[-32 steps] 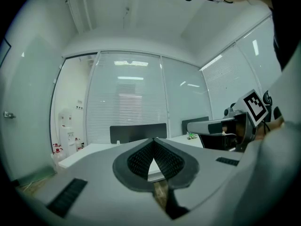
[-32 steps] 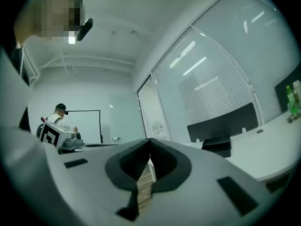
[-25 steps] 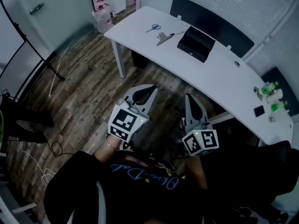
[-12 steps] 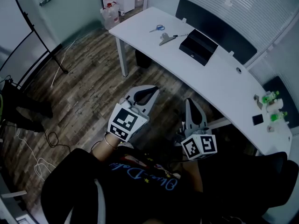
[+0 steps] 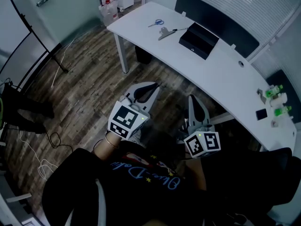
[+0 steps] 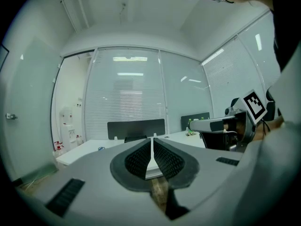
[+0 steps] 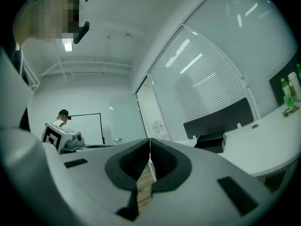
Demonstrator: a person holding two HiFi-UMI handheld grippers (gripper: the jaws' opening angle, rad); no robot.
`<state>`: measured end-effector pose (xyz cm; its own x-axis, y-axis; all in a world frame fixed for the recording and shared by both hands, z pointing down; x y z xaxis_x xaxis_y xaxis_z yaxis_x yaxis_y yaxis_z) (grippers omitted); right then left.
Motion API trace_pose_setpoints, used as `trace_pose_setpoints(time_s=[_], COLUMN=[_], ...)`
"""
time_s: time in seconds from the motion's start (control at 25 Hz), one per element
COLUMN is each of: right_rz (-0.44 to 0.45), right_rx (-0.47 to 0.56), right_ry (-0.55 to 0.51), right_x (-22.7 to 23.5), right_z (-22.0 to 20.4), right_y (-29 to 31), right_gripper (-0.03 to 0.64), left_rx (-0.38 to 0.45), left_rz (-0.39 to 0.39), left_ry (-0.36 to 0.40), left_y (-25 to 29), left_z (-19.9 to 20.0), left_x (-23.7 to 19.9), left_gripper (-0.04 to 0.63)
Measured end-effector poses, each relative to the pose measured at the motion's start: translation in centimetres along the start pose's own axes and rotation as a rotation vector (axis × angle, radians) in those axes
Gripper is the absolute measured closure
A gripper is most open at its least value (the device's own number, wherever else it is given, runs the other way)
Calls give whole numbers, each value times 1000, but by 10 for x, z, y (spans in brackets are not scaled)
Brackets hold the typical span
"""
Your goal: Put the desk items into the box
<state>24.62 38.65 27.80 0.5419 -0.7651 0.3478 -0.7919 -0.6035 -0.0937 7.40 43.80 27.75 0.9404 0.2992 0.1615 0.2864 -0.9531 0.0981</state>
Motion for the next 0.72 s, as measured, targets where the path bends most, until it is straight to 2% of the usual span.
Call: trace_pose_setpoints(time_s=[0.72], right_rz=[-85], right_rx=[12], right_ry=[-34], right_x=[20], right_z=[7], right_y=[50], right_gripper=[606], left_rx=[45], left_rz=[-92], left_ry=[-11], left_y=[55], left_z=[-1], left_x=[-46], left_gripper=[584])
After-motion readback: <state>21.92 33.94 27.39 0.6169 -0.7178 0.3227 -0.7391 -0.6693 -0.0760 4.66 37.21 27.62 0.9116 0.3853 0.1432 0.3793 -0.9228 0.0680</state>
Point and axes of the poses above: the fingertips, and each gripper's own axes: y forward along the fingers, x to its right, z out of its top, the point moved 6 cm from there along -y, backward along the fingers, and after that the axes turned 5 degrees about y, right-handed, at the moved point
